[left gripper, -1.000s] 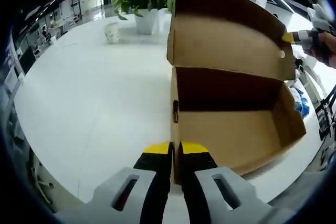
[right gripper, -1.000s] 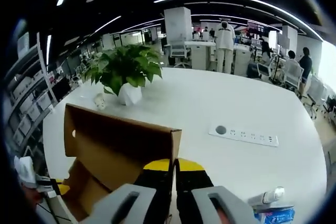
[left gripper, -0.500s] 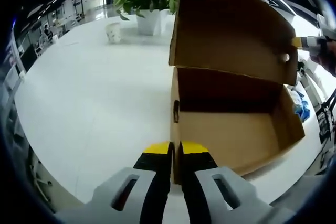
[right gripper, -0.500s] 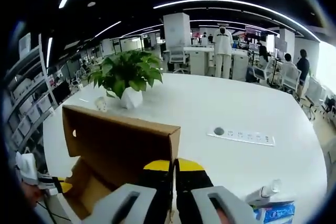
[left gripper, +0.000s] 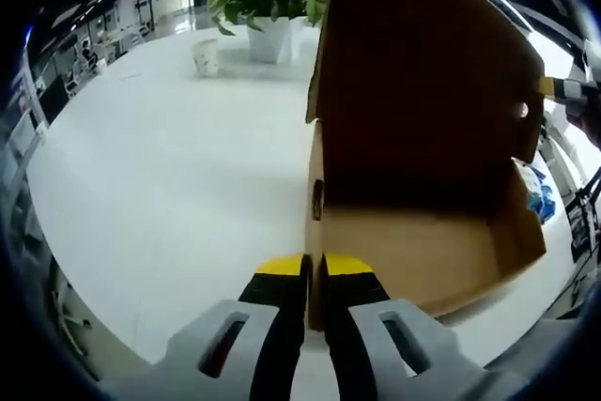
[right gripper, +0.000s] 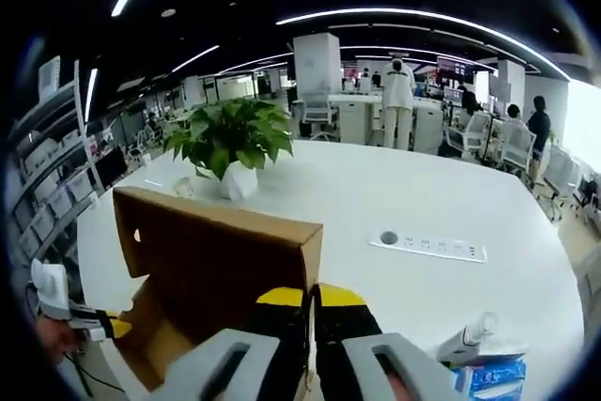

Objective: Operate the shoe box by opening the lid, removing the specified soft item, and placing it in the target area until the item is outside and the box remains undamaged.

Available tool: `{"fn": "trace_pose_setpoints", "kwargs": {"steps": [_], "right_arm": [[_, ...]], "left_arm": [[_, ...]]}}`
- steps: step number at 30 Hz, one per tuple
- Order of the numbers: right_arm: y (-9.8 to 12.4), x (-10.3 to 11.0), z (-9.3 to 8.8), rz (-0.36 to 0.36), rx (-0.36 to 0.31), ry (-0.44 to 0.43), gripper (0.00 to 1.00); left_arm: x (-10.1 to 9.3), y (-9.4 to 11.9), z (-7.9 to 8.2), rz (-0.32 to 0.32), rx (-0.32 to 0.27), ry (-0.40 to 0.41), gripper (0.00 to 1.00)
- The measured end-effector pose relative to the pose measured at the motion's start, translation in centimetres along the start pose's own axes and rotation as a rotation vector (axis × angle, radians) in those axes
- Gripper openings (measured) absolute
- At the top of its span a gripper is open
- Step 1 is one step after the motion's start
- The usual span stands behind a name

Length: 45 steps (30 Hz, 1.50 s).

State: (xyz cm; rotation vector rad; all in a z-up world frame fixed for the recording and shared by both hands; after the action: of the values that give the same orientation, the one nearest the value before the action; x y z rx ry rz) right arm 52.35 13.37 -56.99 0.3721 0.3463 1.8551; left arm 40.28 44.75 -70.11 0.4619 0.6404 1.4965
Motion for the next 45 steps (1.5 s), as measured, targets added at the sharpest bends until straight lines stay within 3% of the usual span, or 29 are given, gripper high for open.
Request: {"fn": "trace_pose_setpoints", "kwargs": {"steps": [45], "right_arm": [[4.2, 1.1, -2.8, -0.031, -0.098, 0.077, 0.0]], "left_arm": [[-0.1, -0.1, 0.1, 0.012, -0.005, 0.041, 0.04]]}}
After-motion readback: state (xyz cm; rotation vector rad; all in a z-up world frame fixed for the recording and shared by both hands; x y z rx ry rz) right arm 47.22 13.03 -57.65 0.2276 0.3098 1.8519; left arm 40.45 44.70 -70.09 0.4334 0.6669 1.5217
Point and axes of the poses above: the point that each gripper's makers call its tool centre point, and the gripper's own axes: y roughly backward along the fingers, x roughly to its left, z roughly out of its top, the point moved 4 cm from there along y, roughly backward along the fingers, and after that the axes turned 8 degrees about -x, right-handed, at the moved point
